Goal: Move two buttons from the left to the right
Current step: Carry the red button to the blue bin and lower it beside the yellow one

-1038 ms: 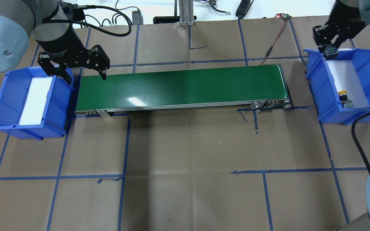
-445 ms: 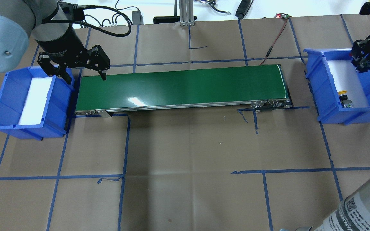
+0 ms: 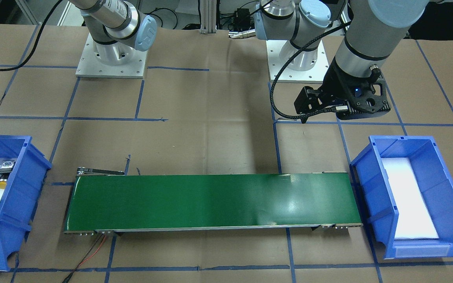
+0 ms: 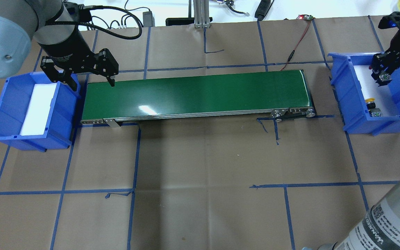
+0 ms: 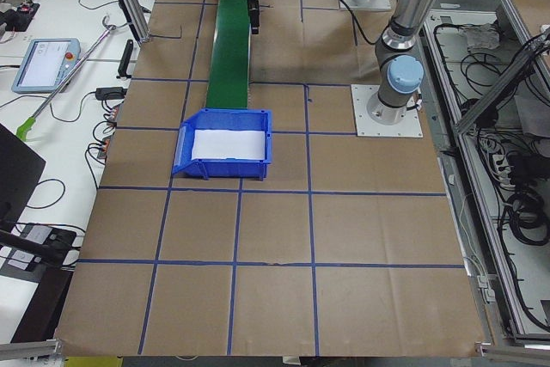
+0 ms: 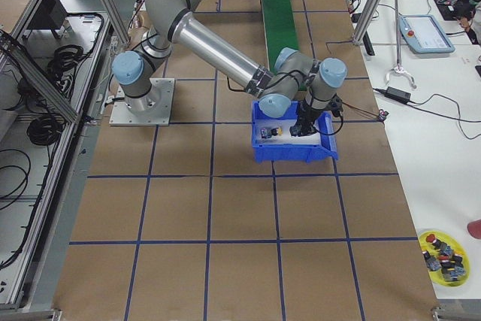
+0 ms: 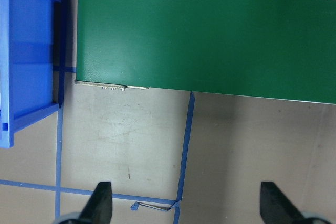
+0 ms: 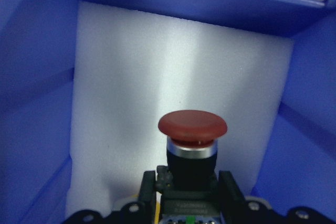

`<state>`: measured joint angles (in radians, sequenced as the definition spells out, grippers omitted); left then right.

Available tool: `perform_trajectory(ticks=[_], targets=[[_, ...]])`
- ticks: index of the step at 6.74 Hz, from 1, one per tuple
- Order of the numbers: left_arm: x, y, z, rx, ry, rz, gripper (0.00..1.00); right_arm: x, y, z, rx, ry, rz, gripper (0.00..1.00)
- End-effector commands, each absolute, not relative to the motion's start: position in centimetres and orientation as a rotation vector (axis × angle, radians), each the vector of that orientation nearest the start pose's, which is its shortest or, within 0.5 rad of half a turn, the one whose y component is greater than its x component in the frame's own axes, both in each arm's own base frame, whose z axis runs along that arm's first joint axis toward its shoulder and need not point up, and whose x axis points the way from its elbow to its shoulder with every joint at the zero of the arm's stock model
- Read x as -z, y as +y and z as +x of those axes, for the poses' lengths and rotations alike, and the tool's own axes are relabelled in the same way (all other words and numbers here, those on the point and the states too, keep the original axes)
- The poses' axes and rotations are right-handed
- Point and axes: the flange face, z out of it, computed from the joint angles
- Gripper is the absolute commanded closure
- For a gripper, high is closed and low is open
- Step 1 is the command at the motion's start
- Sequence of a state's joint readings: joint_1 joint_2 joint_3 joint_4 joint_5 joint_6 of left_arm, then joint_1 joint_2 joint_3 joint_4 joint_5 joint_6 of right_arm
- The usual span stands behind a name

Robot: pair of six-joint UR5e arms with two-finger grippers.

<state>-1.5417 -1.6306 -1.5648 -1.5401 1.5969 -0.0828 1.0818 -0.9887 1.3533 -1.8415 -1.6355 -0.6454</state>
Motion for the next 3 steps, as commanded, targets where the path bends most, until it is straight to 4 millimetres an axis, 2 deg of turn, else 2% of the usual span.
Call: perform_trajectory(ticks=[1, 2, 3], targets=[[-46.4, -51.8, -11.6, -0.035, 3.11, -0.174, 0.0, -24.6, -66.8, -21.0, -0.23, 3.115, -0.254, 0.95], [-46.4, -51.8, -11.6, -0.035, 3.11, -0.174, 0.0, -23.6, -66.3, -20.8, -0.231, 3.115, -0.247, 0.95], [-46.4, -51.8, -11.6, -0.035, 3.11, -0.174, 0.0, -23.5, -66.4, -20.8, -0.22, 3.123, -0.245, 0.94]])
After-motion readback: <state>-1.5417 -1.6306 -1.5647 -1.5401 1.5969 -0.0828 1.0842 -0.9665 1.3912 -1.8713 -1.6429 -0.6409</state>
